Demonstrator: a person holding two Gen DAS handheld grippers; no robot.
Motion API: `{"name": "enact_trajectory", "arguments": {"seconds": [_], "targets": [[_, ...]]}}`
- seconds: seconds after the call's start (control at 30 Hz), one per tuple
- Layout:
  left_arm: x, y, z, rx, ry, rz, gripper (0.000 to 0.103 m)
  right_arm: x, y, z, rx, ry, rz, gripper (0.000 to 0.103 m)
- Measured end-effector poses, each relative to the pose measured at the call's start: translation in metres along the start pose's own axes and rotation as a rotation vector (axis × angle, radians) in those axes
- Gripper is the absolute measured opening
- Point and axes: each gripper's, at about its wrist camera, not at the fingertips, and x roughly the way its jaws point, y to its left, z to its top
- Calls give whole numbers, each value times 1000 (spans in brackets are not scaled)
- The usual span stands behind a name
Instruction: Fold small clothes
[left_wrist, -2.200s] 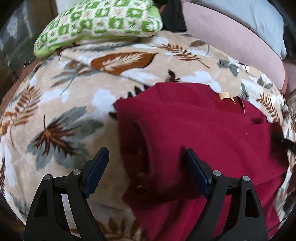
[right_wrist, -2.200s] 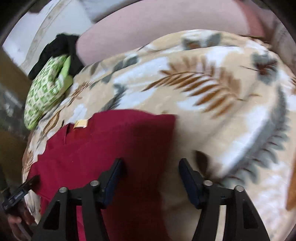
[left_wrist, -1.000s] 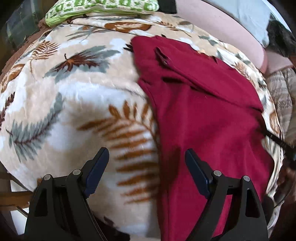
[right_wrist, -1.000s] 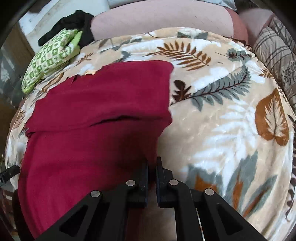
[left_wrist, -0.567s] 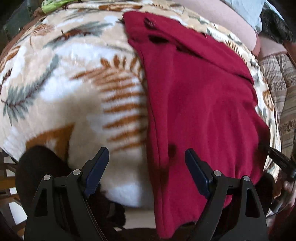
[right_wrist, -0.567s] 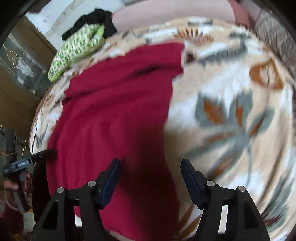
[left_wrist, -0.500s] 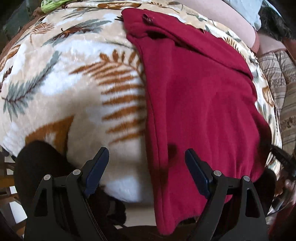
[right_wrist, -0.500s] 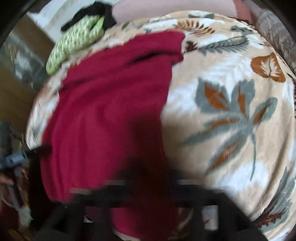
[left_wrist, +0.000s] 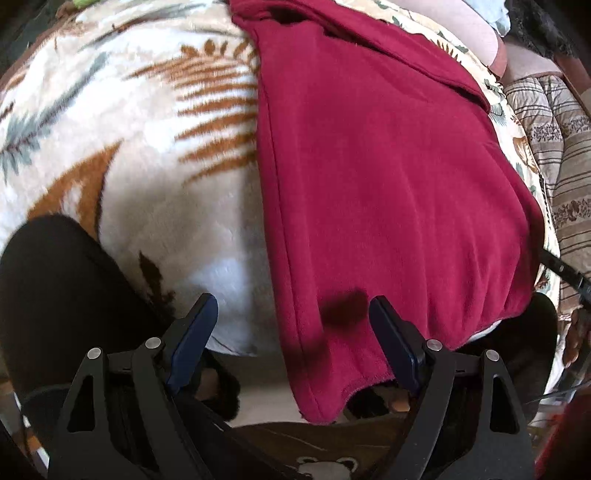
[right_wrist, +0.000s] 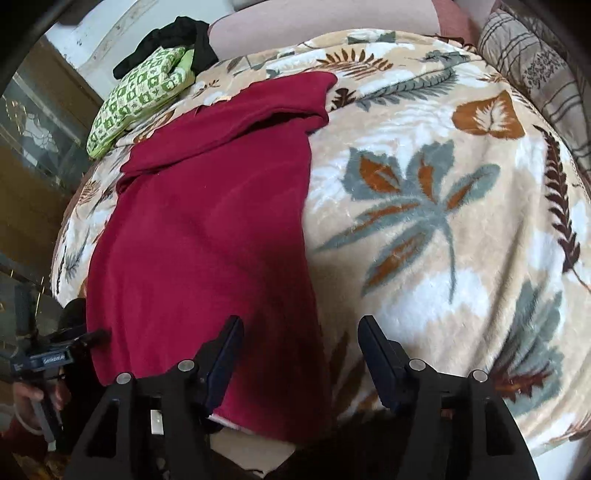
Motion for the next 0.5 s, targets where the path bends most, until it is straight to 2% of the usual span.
{"name": "enact_trajectory", "arguments": {"seconds": [0.13,0.3,0.5], "targets": [[6,-5,-3,8,13,13,85,12,-4,-12,1,66,-10,62],[10,-15,0,31,3,35,85,24,0,-21,-3,107,21,62],[14,-17,0,24,13,36,85,25,3,-25,-25,109,27,62]]}}
